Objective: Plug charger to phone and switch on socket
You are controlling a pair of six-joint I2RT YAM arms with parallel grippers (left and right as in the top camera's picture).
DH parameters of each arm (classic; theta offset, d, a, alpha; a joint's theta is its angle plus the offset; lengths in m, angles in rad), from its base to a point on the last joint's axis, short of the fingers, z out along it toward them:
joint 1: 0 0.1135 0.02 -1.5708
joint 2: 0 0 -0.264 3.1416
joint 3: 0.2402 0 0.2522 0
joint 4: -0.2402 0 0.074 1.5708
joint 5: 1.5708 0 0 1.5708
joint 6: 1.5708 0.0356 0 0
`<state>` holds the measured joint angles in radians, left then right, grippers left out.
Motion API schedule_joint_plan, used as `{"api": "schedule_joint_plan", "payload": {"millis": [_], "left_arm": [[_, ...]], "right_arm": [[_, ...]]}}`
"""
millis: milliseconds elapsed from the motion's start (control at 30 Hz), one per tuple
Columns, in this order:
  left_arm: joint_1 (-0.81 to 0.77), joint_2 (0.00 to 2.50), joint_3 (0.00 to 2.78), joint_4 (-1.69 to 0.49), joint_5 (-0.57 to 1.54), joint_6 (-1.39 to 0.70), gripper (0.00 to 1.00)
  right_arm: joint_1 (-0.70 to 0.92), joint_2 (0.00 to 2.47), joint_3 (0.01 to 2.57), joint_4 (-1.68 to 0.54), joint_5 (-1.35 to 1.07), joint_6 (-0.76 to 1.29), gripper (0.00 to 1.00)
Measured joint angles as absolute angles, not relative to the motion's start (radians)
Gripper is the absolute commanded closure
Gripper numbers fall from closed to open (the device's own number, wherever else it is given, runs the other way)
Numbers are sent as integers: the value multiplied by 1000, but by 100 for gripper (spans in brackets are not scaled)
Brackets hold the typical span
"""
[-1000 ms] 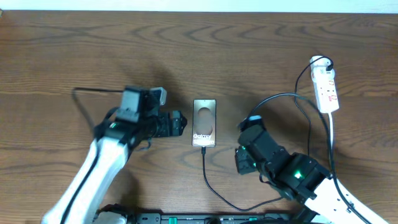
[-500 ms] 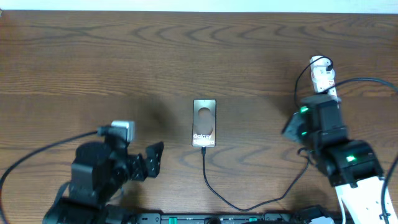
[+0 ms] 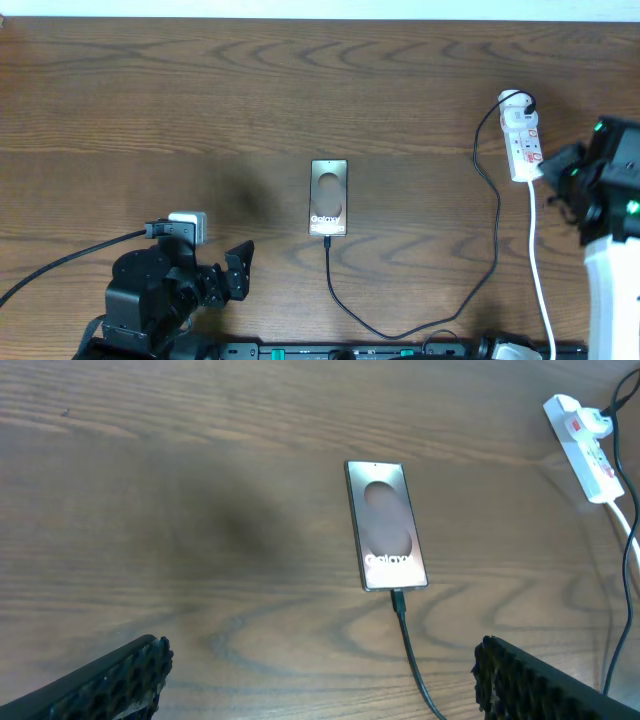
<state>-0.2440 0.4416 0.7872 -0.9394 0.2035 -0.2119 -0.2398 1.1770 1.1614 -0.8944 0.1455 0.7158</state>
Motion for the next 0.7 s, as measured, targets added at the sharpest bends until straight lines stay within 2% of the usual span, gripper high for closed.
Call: {"api": "schedule_joint_plan", "payload": {"millis": [367, 700], "left_arm": [[-244, 441, 787, -939, 203, -212, 2], [-244, 441, 787, -939, 203, -212, 2]], "right_arm": [[-365, 1591, 1420, -871, 55, 767, 98], [-469, 1862, 1462, -733, -169, 819, 98]]}}
